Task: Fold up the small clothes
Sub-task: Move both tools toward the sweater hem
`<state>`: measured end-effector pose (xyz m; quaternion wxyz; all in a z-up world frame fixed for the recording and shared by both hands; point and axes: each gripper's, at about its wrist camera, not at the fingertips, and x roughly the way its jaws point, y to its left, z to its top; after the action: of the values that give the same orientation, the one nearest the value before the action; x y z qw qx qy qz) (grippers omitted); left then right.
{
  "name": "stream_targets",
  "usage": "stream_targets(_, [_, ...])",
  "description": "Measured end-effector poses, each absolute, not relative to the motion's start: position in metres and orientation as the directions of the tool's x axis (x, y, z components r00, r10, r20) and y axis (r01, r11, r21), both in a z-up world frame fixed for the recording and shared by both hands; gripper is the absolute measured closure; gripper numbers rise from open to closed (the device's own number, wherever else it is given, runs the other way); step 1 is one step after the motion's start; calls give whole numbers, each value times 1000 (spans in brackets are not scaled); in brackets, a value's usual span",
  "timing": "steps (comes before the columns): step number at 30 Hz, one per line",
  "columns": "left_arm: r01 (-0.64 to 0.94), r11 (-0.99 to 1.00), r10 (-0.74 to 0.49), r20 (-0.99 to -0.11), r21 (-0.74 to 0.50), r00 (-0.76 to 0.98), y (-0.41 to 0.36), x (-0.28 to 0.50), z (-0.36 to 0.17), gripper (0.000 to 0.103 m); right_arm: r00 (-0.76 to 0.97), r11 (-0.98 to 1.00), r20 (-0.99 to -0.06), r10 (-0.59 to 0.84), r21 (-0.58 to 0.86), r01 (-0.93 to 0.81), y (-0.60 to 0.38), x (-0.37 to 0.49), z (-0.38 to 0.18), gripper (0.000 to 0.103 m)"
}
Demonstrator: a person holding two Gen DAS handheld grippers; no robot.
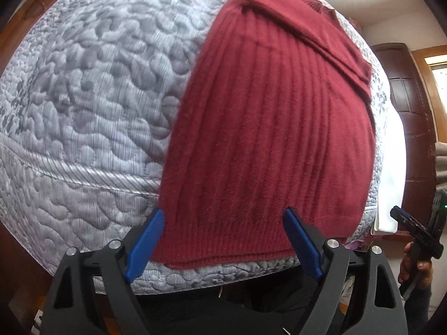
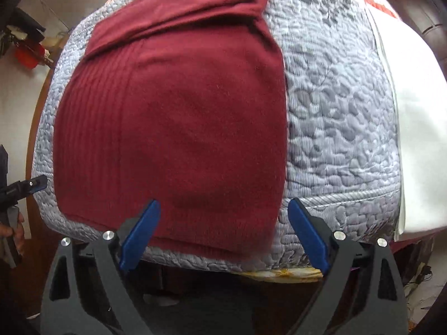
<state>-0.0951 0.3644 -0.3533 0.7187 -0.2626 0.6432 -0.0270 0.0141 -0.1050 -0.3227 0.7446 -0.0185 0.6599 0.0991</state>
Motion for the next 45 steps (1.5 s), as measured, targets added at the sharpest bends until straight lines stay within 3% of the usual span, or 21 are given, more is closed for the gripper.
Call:
stream_targets(8, [-307,888,-321,-939,-343,121,349,-80,-393,13,24,973,-986,166,160,-167,-140,19,-383,11])
stream_targets(19, [-320,905,-272,-960,-280,68,332,-61,-395,10,13,967,-979,201,196,-160,-160,52,-397,11])
stream_targets(27, [-309,896,-314,-947,-318,65,338,-45,-379,10,5,967,-979,205,202,-154,-153,67,-398,10])
stream_targets(35, [-303,874,-387,-921,-381,43,363,-53,-386,10,6,902,-903,430,429,-52,-170,59,-407,10])
stream_targets(41, [-333,811,-490,-870,-480,59,385,-60,-390,10,3,742,-749,663,658,129,-206,59,-421,12])
stream_targets(45, [-365,754,-564,-823,-546,68,400,-65,-397,10,-61,691,-692,719,704,162,-205,50,-434,26])
